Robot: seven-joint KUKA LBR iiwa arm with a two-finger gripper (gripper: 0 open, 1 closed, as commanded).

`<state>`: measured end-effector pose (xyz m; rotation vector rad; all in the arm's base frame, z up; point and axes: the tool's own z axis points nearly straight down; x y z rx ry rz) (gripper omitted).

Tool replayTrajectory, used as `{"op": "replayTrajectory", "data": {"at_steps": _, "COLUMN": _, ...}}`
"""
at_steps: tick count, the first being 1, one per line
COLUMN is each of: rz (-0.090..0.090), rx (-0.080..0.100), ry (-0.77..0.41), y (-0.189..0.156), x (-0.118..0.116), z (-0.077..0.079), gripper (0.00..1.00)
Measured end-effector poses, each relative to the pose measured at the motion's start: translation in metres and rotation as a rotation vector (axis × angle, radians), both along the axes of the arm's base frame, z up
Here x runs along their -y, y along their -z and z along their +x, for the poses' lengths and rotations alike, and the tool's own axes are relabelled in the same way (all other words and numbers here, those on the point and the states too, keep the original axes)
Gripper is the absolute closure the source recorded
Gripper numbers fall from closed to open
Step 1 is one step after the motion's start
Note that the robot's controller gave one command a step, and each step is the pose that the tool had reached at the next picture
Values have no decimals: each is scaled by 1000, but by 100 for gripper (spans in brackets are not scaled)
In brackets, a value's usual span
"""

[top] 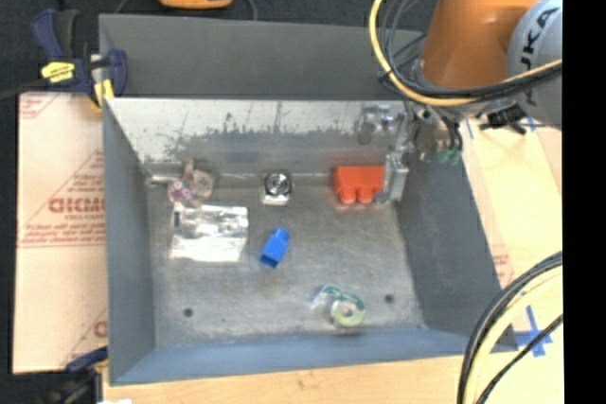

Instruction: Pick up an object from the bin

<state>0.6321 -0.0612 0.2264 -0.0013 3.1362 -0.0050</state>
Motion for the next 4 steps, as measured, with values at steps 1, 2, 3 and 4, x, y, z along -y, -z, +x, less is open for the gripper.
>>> {"op": "replayTrajectory", "data": {"at_steps": 1, "rz": 7, "rx": -6, "ry": 53, "y": 47, "x": -86, "z": -11, "gripper": 0}}
{"op": "replayTrajectory", "data": {"at_steps": 2, "rz": 2, "rx": -7, "ry": -179, "y": 122, "x": -93, "z": -12, "gripper": 0}}
{"op": "replayTrajectory", "data": {"at_steps": 3, "rz": 1, "rx": -8, "ry": -316, "y": 158, "x": -97, "z": -71, "gripper": 0}}
{"op": "replayTrajectory", "data": {"at_steps": 4, "rz": 0, "rx": -6, "ry": -353, "y": 153, "x": -96, "z": -97, "gripper": 0}}
